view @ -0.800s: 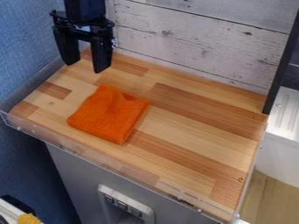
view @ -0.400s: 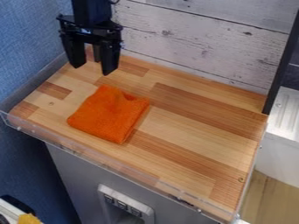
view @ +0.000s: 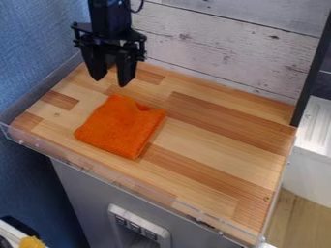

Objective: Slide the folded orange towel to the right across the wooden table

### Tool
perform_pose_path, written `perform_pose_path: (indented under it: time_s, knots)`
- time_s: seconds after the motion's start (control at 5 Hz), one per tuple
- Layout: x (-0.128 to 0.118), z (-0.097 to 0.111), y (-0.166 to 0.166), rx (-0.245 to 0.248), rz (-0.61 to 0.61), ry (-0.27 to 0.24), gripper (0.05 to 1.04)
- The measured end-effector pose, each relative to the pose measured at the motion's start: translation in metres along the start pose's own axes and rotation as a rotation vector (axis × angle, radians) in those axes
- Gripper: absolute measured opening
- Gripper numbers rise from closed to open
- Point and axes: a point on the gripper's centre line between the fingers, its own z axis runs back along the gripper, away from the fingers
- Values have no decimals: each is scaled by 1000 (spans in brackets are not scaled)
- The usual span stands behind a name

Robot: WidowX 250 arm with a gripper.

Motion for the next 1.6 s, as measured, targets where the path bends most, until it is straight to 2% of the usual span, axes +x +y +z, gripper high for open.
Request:
perform_pose_path:
  time_s: [0.2,0.4,0.6,1.0,1.4,1.6]
  knots:
    - [0,-11,5,14,30,-36,379]
    - [2,-24,7,29,56,-76,162]
    - [5,-45,8,32,74,-74,67]
    - [4,-80,4,25,101,-26,60]
    - [3,-91,-3,14,93,22,60]
    - [8,-91,-15,3,66,28,60]
